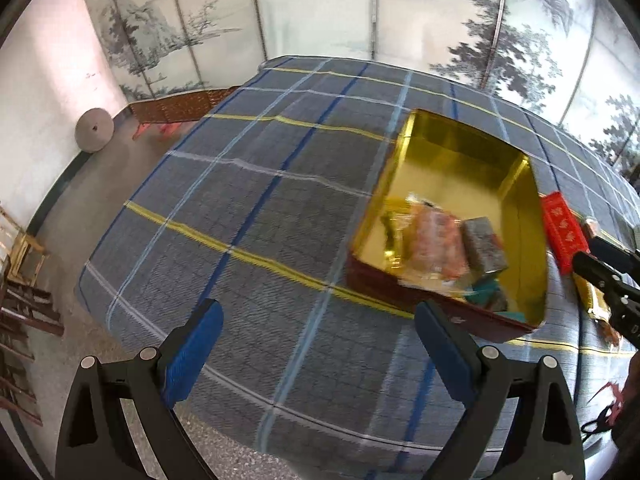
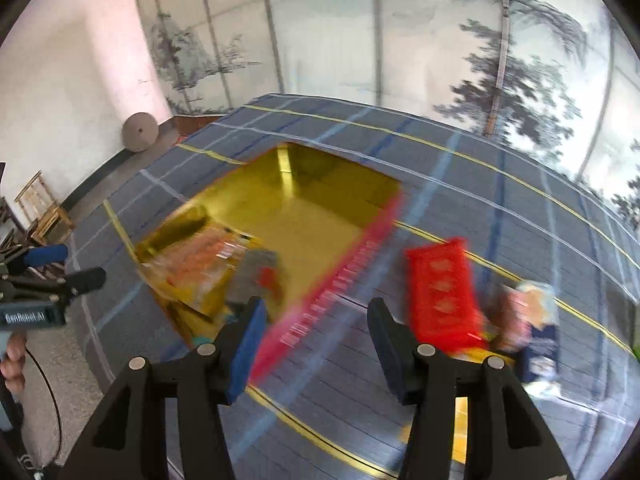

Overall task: Organize snacks
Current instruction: 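Grasp the clear bag of orange snack sticks with the right gripper and lift, then grasp the yellow silver-striped packet with the left gripper while the right holds the orange bag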

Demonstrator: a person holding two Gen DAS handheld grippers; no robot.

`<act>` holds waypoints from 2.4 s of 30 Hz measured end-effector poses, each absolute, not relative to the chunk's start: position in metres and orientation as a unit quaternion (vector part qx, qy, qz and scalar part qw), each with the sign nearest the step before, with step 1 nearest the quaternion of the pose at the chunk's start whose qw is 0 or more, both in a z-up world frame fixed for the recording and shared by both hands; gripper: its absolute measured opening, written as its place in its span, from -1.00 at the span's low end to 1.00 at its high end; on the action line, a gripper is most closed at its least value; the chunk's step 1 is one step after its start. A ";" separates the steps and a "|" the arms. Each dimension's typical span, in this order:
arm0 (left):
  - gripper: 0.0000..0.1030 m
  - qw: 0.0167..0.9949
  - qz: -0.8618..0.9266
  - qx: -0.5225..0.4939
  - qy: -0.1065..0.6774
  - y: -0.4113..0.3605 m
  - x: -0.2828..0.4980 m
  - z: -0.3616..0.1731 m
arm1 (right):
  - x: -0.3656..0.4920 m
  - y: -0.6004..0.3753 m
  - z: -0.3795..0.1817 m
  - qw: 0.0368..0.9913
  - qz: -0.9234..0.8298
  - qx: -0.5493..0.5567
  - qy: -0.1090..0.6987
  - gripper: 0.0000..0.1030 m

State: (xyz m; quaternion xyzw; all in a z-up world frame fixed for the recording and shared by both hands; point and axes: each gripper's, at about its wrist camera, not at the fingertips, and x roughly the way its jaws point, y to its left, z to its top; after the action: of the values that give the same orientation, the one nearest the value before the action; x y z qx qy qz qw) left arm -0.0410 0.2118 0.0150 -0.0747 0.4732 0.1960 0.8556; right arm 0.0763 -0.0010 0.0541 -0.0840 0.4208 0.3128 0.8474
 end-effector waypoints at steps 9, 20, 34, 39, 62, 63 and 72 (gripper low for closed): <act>0.85 0.864 0.150 -0.045 0.479 0.159 -0.019 0.018 | 0.085 -0.111 0.036 0.857 0.242 -0.092 0.446 0.05; 0.85 0.866 0.103 -0.004 0.490 0.094 0.003 0.014 | 0.076 -0.157 0.007 0.827 0.272 -0.118 0.477 0.05; 0.85 0.856 0.062 0.022 0.512 0.038 0.028 0.004 | 0.075 -0.156 -0.015 0.801 0.326 -0.121 0.487 -0.01; 0.85 0.857 0.046 0.029 0.512 0.017 0.041 0.002 | 0.075 -0.165 -0.015 0.803 0.332 -0.103 0.483 -0.16; 0.85 0.854 0.012 0.035 0.519 -0.024 0.059 -0.012 | 0.061 -0.175 -0.016 0.825 0.304 -0.085 0.468 -0.25; 0.85 0.854 0.012 0.034 0.519 -0.024 0.058 -0.012 | 0.061 -0.175 -0.016 0.826 0.302 -0.083 0.468 -0.25; 0.85 0.853 0.014 0.025 0.521 -0.019 0.056 -0.012 | 0.068 -0.195 -0.016 0.844 0.258 -0.085 0.462 -0.26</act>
State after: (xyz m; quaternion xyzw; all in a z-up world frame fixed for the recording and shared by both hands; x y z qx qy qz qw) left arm 0.0562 -0.0191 -0.0123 0.0255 0.5212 0.0136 0.8529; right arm 0.0681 -0.1948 -0.0164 -0.0847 0.4623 0.2584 0.8440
